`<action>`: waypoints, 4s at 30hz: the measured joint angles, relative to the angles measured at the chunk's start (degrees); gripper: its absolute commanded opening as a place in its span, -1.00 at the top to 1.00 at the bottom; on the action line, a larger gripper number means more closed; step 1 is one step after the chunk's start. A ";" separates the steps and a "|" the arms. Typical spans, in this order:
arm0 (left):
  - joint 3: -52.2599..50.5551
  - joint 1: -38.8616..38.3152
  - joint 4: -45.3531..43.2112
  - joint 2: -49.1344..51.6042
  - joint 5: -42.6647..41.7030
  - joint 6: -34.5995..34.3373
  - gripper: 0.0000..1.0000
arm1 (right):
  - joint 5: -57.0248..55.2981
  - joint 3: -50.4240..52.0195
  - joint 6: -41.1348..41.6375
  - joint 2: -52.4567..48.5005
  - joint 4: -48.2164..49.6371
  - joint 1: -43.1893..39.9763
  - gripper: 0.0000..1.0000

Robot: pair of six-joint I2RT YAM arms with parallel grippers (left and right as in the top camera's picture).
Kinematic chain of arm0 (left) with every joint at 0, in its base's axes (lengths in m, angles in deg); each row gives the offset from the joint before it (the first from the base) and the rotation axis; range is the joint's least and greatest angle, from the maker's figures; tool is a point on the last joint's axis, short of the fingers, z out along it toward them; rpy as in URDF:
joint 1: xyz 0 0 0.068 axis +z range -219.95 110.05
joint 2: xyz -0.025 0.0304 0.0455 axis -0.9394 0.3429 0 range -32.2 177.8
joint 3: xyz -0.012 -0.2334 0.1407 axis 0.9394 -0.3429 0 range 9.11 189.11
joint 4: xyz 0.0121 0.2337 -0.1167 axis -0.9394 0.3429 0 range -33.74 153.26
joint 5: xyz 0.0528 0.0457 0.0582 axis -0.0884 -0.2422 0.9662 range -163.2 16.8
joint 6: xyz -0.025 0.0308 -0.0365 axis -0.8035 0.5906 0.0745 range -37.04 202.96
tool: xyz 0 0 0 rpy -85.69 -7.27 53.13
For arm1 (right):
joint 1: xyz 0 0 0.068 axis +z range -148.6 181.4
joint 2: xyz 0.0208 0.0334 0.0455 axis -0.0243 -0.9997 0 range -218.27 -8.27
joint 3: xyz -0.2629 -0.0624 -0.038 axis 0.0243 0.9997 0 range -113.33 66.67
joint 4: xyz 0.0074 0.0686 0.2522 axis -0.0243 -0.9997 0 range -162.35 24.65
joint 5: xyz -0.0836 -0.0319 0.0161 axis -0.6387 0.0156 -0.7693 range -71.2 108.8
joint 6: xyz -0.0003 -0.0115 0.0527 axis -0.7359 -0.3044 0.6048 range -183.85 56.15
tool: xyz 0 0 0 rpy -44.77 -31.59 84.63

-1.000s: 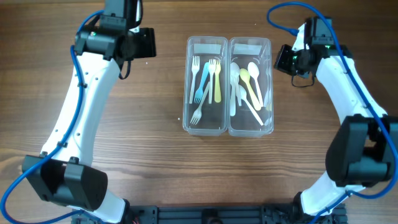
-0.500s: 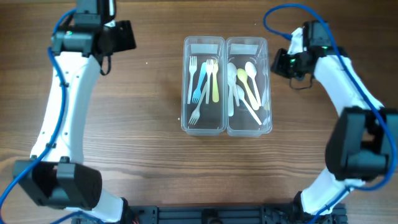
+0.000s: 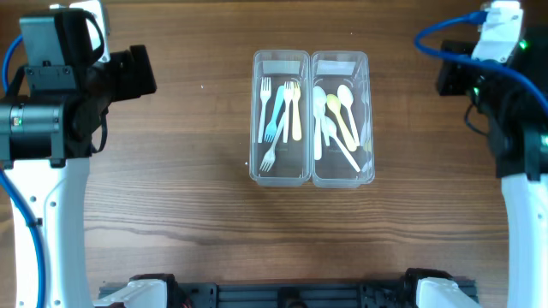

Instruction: Pack container

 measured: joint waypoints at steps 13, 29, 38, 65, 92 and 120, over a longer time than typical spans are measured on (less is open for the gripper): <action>0.00 0.00 0.24 -0.09 -0.02 0.11 -1.00 | -0.09 0.00 -4.83 -0.35 -0.57 0.00 -1.00; 0.00 0.00 0.26 -0.09 -0.02 0.11 -0.99 | -0.72 0.00 -4.85 7.43 1.84 0.00 -0.99; 0.00 0.00 0.31 -0.09 -0.02 0.11 -1.00 | -8.13 0.57 -5.29 24.63 -8.22 0.00 -1.00; 0.00 0.00 0.31 -0.09 -0.02 0.11 -1.00 | -5.16 69.29 -1.97 65.77 26.64 0.00 -0.99; 0.00 0.00 0.26 -0.09 -0.02 0.11 -0.99 | -5.16 77.66 -1.77 69.42 31.45 0.00 -0.99; -78.36 0.00 -45.94 -64.92 -10.86 0.13 -0.99 | -5.16 77.72 -1.77 69.79 31.80 0.00 -0.99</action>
